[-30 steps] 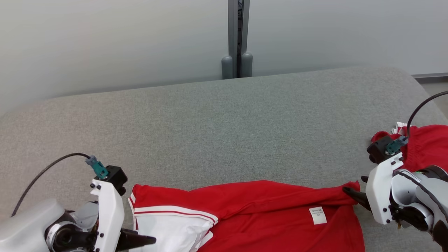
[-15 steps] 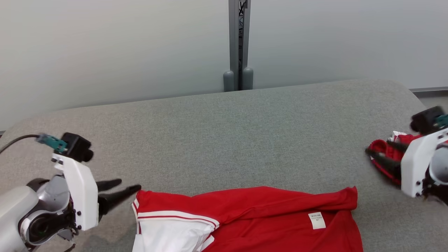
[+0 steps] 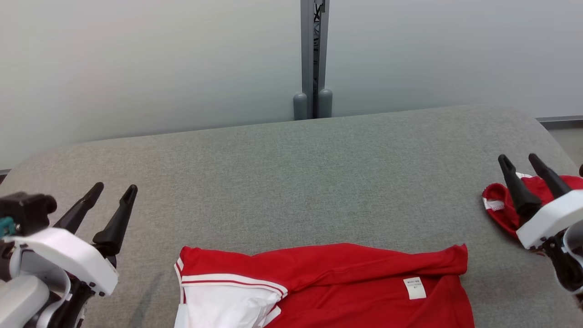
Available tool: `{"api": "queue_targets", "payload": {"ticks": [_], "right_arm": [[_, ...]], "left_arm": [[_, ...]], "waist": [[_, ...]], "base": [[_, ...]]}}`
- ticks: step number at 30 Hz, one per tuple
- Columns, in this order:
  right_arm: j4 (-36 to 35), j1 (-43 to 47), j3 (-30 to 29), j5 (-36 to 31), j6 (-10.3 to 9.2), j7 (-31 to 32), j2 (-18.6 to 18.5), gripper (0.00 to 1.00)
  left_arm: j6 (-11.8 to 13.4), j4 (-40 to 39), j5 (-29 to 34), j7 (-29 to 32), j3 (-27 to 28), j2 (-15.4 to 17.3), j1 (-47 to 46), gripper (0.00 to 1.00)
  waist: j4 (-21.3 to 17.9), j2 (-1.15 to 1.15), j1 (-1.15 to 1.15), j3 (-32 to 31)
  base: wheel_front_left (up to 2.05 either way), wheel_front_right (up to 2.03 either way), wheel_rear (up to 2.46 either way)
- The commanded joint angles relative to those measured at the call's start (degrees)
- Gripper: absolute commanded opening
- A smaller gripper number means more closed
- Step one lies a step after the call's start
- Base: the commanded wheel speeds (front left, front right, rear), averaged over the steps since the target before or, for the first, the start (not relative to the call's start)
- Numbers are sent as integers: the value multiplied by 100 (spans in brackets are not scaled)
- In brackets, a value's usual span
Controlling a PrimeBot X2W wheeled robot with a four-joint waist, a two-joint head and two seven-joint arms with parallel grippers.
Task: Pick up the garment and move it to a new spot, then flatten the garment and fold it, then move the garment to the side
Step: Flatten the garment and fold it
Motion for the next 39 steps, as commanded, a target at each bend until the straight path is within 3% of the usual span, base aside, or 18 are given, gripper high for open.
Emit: {"api": "queue_targets", "payload": {"ticks": [1, 3, 6, 9, 15, 23, 31, 39], "right_arm": [[26, 192, -227, -142, 2, -73, 112, 100], [0, 467, -748, -369, 2, -116, 341, 100], [-325, 996, -1820, -933, 2, -114, 785, 100], [-781, 1561, -2615, -1609, 2, -113, 1257, 100], [-1377, 2346, -3360, -2669, 2, -115, 1906, 100], [-1536, 2766, -3658, -3170, 2, 38, 2281, 100], [-1259, 2721, -3654, -3332, 2, 653, 2402, 100], [-494, 2514, -3611, -3228, 2, 1051, 2525, 100]], "left_arm": [[198, -73, 127, -120, 150, -35, 173, 100], [498, -263, 308, -213, 458, -153, 456, 100], [816, -547, 1013, -224, 1394, -566, 1032, 100], [899, -729, 1668, -225, 2317, -1160, 1834, 100], [652, -754, 2882, -228, 3443, -2128, 2859, 100], [28, -621, 3995, -228, 4268, -3222, 3440, 100], [-520, -339, 4485, -229, 4545, -3670, 3376, 100], [-769, -127, 4703, -229, 4591, -3845, 3273, 100]], "waist": [[18, 0, 0, 4], [54, 0, 0, 14], [123, 0, 0, 36], [157, 0, 0, 53], [199, 0, 0, 88], [203, 0, 0, 139], [194, 0, 0, 178], [241, 0, 0, 232]], "base": [[0, 0, 0], [0, 0, 0], [0, 0, 0], [0, 0, 0], [0, 0, 0], [0, 0, 0], [0, 0, 0], [0, 0, 0]]}}
